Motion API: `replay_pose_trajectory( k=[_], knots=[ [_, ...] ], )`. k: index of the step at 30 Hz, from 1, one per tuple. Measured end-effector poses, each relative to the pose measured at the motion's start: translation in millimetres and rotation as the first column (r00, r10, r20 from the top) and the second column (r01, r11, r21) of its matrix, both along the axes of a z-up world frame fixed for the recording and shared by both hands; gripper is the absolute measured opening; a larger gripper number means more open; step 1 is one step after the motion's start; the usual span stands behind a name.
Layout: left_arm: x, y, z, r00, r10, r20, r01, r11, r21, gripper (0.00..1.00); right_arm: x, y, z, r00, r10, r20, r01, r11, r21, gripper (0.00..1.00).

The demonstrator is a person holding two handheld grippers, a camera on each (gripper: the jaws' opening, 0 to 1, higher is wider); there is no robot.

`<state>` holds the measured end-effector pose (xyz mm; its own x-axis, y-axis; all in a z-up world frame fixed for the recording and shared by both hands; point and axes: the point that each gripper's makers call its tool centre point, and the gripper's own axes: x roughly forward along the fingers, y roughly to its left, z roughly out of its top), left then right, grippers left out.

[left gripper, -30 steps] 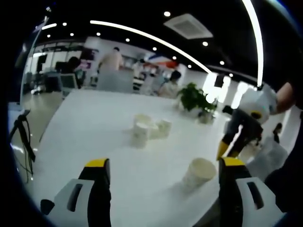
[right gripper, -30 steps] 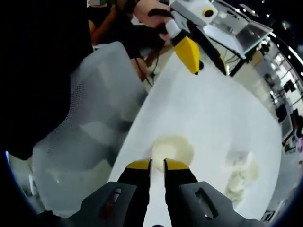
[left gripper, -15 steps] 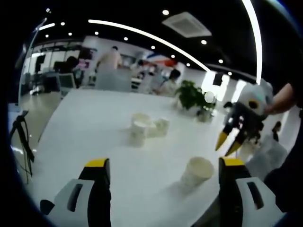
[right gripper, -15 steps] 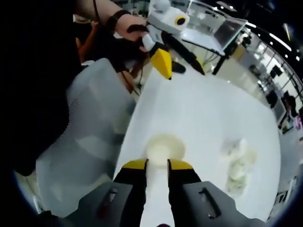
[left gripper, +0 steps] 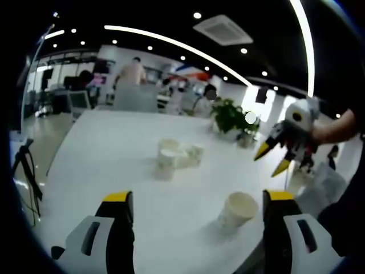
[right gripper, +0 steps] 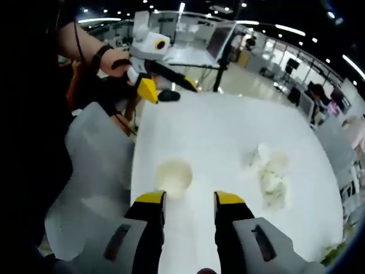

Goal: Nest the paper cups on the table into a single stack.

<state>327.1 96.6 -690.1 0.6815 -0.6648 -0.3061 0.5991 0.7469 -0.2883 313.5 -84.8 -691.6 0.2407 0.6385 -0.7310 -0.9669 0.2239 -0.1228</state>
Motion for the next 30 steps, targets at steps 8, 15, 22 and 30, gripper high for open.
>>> replay_pose_trajectory(
  k=[8, 15, 22, 30],
  knots=[
    [6.6, -2.5, 2.3, 1.0, -0.006, 0.009, 0.006, 1.0, 0.0, 0.94, 27.9, -38.2, 10.2, 0.97, -0.245, -0.003, 0.243, 0.962, 0.123, 0.41],
    [8.9, -4.4, 1.6, 1.0, -0.017, 0.009, 0.017, 1.0, 0.011, 0.94, 41.0, -65.1, 15.7, 0.922, -0.386, -0.018, 0.382, 0.903, 0.198, 0.48],
    [11.1, -5.9, 2.7, 1.0, -0.026, 0.013, 0.026, 0.999, 0.02, 0.93, 44.2, -84.4, 13.7, 0.896, -0.444, -0.011, 0.437, 0.875, 0.208, 0.54],
    [12.0, -7.4, 5.5, 0.999, -0.033, 0.015, 0.033, 0.999, 0.025, 0.93, 42.6, -108.7, -1.1, 0.856, -0.517, -0.022, 0.51, 0.835, 0.209, 0.6]
  ],
)
